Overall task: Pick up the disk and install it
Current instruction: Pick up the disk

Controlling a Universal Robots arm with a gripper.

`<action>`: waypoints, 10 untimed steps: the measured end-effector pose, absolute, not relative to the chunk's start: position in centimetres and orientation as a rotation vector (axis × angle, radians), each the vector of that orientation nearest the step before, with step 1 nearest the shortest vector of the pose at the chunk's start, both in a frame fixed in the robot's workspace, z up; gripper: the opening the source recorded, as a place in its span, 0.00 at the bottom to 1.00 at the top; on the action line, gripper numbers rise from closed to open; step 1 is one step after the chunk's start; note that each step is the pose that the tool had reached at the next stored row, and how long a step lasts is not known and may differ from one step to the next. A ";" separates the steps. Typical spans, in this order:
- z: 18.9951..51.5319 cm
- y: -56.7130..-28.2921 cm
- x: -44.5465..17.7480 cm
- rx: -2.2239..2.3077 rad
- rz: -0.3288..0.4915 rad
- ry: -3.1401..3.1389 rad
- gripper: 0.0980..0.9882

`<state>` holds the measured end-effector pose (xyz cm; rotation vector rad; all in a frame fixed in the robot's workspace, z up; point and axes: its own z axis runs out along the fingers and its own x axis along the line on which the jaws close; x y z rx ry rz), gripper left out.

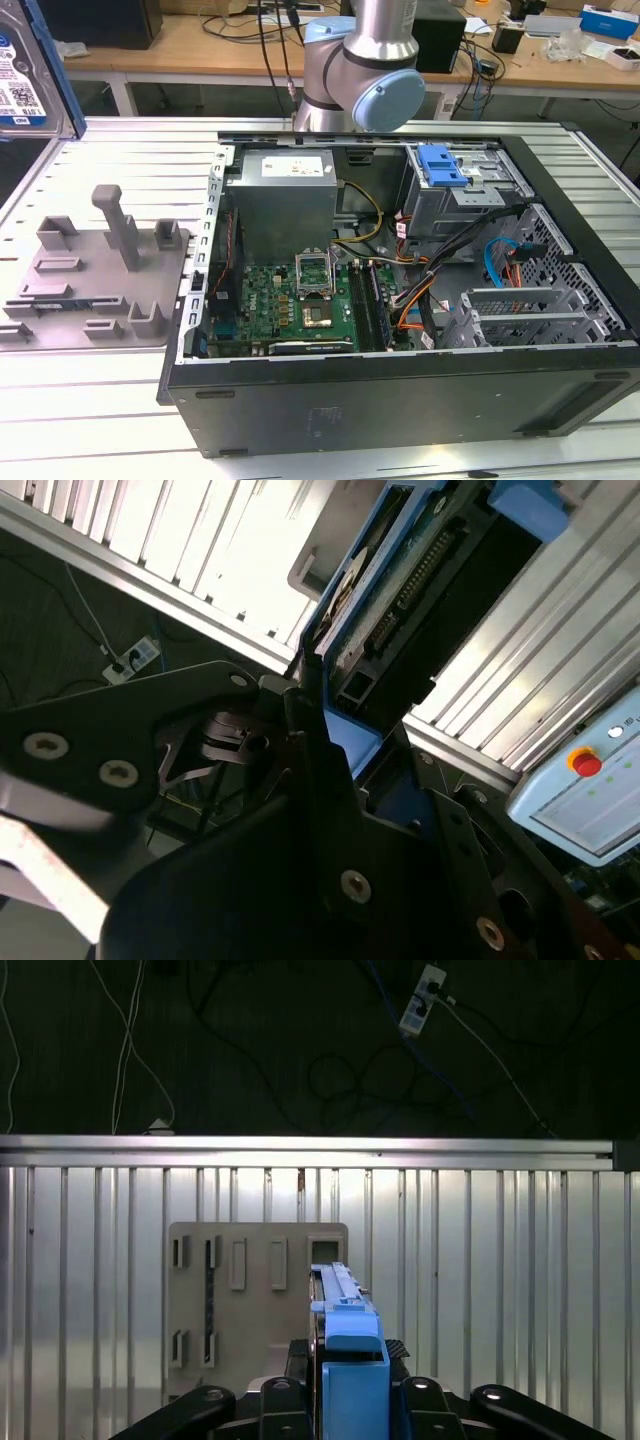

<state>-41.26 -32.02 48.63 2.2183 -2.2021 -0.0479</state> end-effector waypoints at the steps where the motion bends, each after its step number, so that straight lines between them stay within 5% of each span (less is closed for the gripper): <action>1: 48.6 -32.1 -41.0 2.218 -0.048 -2.202 0.30; 10: 48.6 -33.6 -37.2 2.218 -0.048 -2.202 0.30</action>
